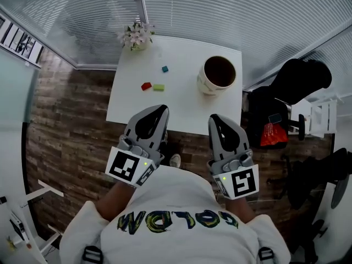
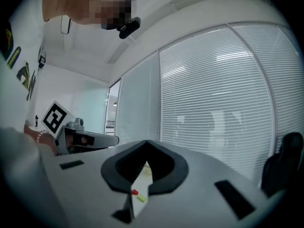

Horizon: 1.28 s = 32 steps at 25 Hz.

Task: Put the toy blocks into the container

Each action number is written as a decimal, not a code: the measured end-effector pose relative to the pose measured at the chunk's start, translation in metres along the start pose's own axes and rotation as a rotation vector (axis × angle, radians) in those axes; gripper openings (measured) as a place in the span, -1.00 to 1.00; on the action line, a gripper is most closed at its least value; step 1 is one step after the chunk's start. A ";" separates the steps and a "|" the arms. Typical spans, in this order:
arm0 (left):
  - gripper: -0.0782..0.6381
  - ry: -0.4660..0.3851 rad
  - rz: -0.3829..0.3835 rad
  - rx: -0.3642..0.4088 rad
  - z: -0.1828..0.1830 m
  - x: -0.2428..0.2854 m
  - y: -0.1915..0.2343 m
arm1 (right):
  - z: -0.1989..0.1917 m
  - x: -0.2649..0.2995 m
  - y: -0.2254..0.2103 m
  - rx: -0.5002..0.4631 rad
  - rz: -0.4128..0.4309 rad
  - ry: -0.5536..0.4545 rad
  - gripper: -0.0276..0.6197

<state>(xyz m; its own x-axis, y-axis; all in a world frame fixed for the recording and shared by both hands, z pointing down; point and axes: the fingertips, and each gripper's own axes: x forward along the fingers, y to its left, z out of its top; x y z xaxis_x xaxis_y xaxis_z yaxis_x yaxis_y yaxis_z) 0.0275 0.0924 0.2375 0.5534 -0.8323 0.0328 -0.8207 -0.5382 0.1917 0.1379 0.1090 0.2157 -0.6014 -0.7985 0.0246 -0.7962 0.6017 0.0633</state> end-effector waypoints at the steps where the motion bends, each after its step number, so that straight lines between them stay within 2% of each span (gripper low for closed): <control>1: -0.75 0.001 -0.002 -0.003 0.002 0.005 0.008 | 0.000 0.010 -0.001 -0.001 -0.001 0.002 -0.89; 12: -0.75 -0.010 -0.040 -0.013 0.027 0.047 0.094 | 0.013 0.108 -0.006 -0.021 -0.017 0.006 -0.89; 18: -0.75 -0.009 -0.047 -0.019 0.027 0.061 0.129 | 0.007 0.143 -0.007 -0.026 -0.030 0.010 -0.89; 25: -0.75 -0.001 -0.051 -0.014 0.028 0.076 0.144 | 0.002 0.164 -0.016 -0.018 -0.017 0.022 -0.89; 32: -0.75 0.015 -0.010 -0.032 0.021 0.089 0.144 | -0.010 0.179 -0.023 -0.016 0.066 0.044 -0.89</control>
<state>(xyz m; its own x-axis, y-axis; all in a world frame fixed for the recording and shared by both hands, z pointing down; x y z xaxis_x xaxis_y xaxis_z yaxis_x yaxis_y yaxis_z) -0.0444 -0.0625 0.2477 0.5635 -0.8248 0.0459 -0.8106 -0.5413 0.2236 0.0494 -0.0477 0.2286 -0.6490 -0.7572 0.0732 -0.7535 0.6531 0.0757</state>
